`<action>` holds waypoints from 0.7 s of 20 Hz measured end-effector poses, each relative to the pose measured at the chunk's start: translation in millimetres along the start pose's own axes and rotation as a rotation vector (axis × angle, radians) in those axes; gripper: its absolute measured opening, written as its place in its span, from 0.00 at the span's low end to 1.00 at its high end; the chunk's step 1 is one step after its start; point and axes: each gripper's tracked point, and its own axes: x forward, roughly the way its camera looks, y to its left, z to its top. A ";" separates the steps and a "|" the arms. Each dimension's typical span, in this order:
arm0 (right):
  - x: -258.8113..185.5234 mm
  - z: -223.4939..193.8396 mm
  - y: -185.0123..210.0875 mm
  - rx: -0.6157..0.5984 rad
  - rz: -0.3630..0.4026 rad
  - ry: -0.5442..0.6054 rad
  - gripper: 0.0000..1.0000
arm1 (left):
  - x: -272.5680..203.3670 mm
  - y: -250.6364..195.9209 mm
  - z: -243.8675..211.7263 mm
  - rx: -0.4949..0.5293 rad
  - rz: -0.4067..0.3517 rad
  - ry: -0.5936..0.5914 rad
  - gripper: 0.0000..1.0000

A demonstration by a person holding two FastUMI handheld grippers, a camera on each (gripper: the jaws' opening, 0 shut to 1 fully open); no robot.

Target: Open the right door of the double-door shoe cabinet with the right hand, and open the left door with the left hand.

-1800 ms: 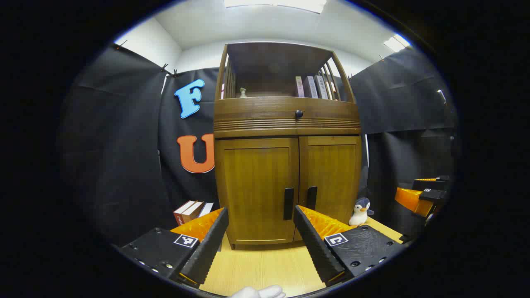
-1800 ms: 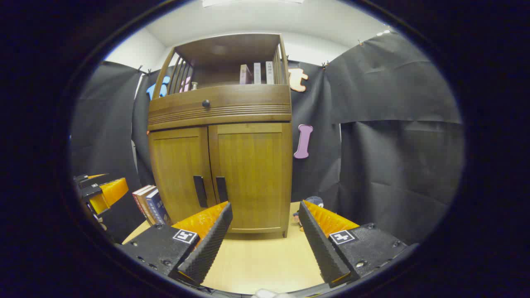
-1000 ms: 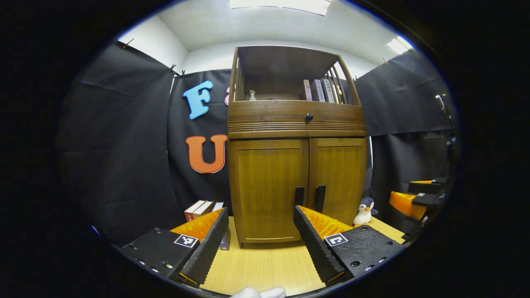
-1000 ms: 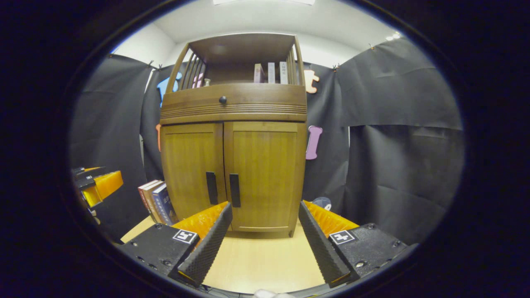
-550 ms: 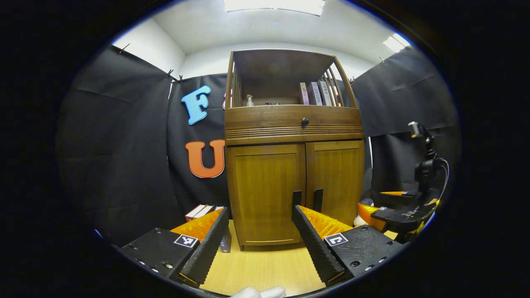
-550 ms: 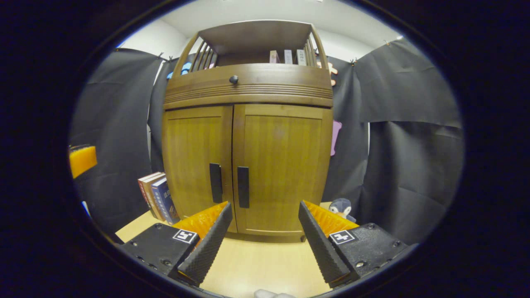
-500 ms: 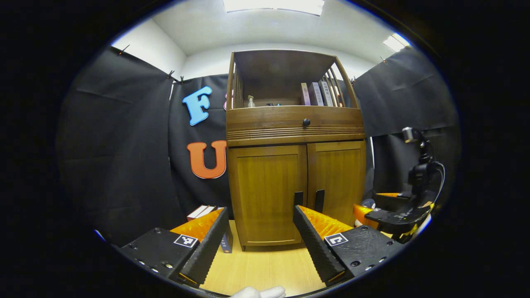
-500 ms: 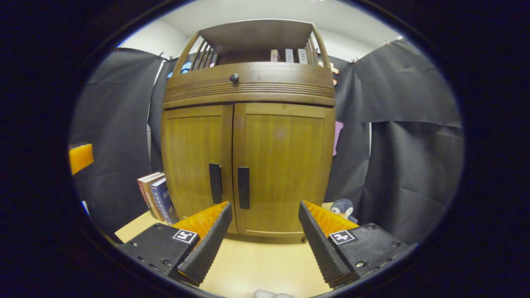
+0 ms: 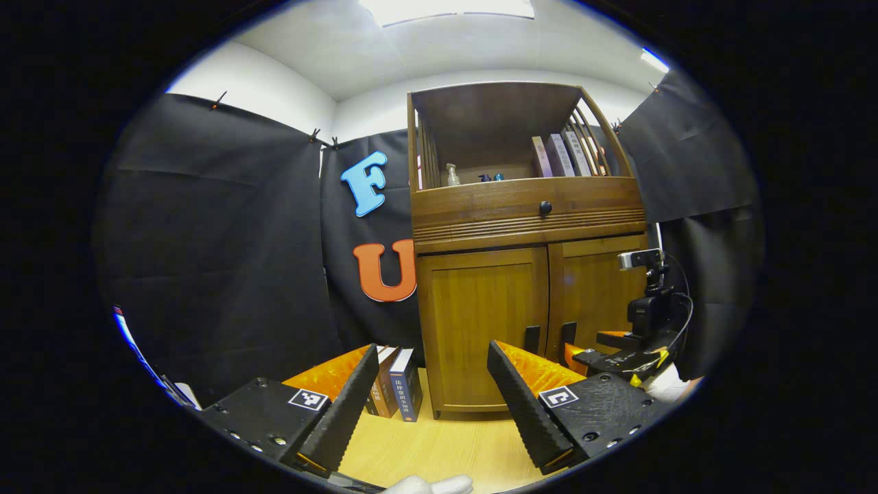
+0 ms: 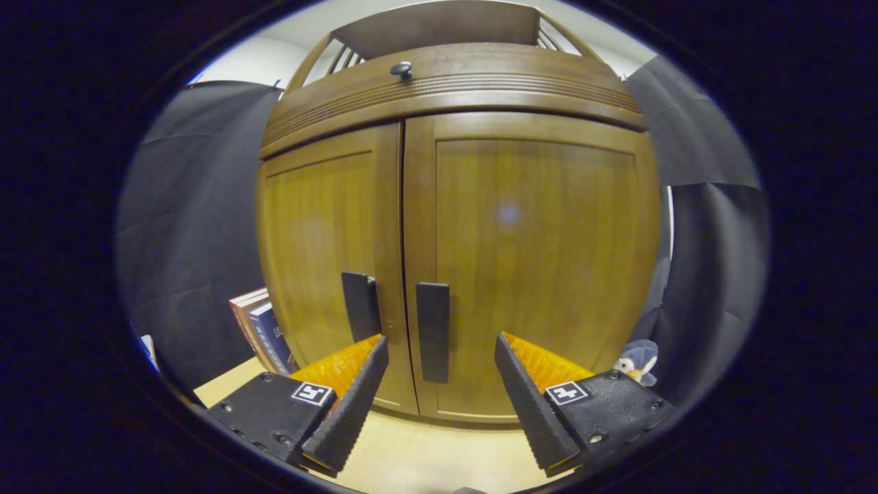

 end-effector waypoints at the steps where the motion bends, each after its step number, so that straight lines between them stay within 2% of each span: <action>1: 11.6 -1.2 0.0 -0.006 0.005 0.012 0.94 | 0.3 -0.6 0.2 -0.003 0.015 0.008 0.96; 2: 22.0 -4.1 1.8 -0.008 0.015 0.025 0.93 | 0.6 -1.7 1.6 -0.007 0.028 0.015 0.95; 5: 43.4 -7.7 6.0 -0.010 0.039 0.058 0.78 | 1.1 -4.9 4.4 -0.016 0.067 0.022 0.96; 6: 47.8 -8.7 6.7 -0.007 0.041 0.063 0.77 | 1.3 -6.6 6.5 -0.021 0.073 0.020 0.96; 8: 55.0 -7.5 10.5 -0.004 0.046 0.065 0.66 | 1.5 -11.0 10.6 -0.028 0.077 0.016 0.95; 9: 58.9 -5.7 10.7 -0.011 0.037 0.062 0.58 | 2.1 -12.2 13.0 -0.029 0.078 0.014 0.95; 11: 60.8 -5.3 6.6 -0.009 -0.006 0.060 0.43 | 2.3 -13.8 13.4 -0.028 0.075 0.012 0.96; 13: 61.3 -4.8 6.3 0.007 -0.016 0.055 0.37 | 1.5 -13.0 12.2 -0.033 0.068 0.014 0.96; 14: 61.1 -5.7 7.4 0.018 -0.013 0.054 0.37 | 1.1 -13.1 10.9 -0.038 0.062 0.016 0.96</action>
